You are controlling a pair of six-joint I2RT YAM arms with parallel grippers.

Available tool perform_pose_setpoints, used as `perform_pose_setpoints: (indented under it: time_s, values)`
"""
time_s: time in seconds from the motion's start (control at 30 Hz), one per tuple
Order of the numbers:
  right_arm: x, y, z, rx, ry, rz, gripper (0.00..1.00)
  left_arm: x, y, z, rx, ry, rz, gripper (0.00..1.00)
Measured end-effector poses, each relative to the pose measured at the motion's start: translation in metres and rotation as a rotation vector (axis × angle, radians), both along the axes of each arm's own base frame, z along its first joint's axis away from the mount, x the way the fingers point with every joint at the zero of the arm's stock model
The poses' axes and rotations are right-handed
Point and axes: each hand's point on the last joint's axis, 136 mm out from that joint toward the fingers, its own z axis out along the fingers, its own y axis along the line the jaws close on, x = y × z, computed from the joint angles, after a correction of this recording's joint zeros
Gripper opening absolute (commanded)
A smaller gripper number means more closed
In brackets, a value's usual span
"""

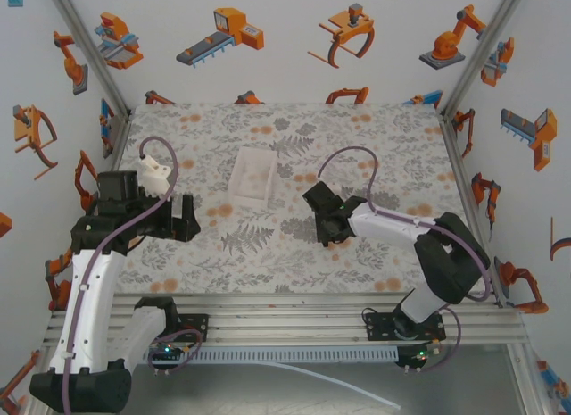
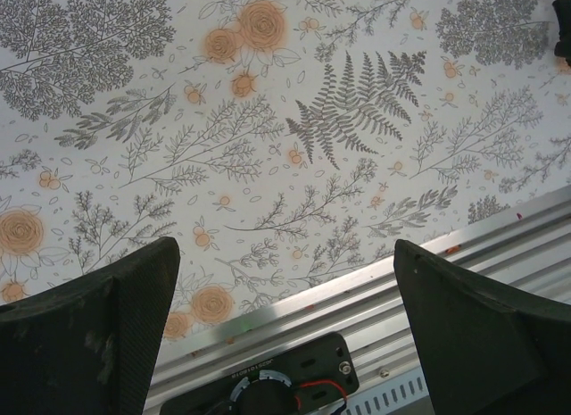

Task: Put the screwdriver in the bin

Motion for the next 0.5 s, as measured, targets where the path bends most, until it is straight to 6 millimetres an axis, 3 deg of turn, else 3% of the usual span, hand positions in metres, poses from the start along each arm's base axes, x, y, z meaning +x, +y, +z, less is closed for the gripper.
perform_pose_setpoints:
  time_s: [0.3, 0.5]
  values:
    - [-0.004, -0.004, 0.039, 0.017, -0.038, 0.021, 0.17, 0.005, -0.009, -0.012, -0.010, 0.057, -0.042, 0.97]
    - [0.006, 0.011, 0.088, 0.033, -0.114, 0.058, 0.17, 0.014, -0.011, -0.010, -0.012, 0.033, -0.043, 0.97]
